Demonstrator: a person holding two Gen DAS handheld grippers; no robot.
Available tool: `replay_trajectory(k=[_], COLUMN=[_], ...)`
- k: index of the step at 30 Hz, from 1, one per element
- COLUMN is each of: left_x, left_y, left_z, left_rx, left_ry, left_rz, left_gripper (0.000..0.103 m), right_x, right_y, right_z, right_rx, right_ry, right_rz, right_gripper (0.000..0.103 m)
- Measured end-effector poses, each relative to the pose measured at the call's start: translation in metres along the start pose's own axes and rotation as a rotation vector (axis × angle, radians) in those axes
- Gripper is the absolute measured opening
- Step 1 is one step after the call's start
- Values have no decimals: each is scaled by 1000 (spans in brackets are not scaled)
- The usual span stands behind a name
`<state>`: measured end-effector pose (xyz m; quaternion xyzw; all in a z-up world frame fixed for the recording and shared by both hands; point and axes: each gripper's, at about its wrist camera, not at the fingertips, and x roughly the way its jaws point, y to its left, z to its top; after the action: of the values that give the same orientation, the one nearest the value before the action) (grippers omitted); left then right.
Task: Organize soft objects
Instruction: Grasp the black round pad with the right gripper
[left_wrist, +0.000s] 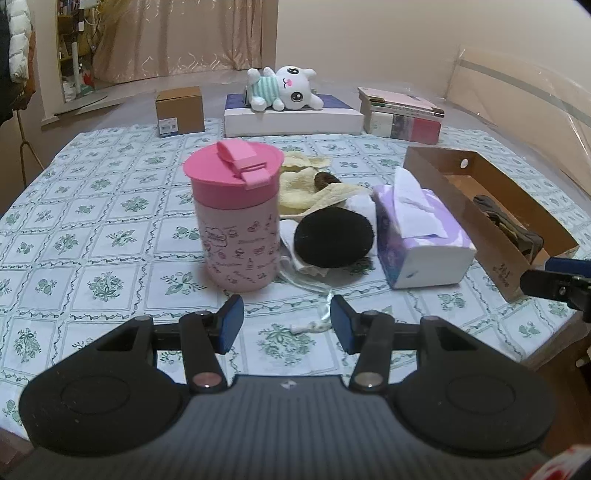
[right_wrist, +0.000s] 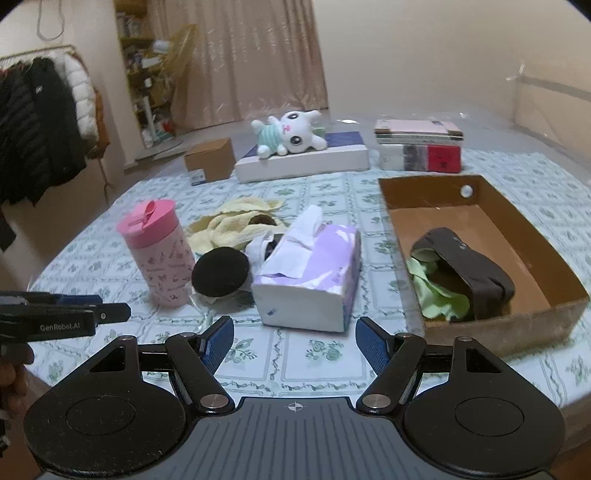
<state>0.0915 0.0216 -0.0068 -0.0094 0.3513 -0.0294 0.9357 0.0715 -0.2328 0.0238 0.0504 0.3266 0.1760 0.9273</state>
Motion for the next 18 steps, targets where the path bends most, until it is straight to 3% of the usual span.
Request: replay_trajectory(k=[8,18], left_x=[15,38], left_y=[5,18], left_z=[0,3], left_rx=[21,50], left_ry=[13,23], left_rz=[-7,-3], left_gripper=[48,48], right_x=[30,89], right_y=[17,57], right_z=[7,23], right_rx=[-151,-550], right_ry=[15,21], right_rz=[30,113], right_gripper=[73,73])
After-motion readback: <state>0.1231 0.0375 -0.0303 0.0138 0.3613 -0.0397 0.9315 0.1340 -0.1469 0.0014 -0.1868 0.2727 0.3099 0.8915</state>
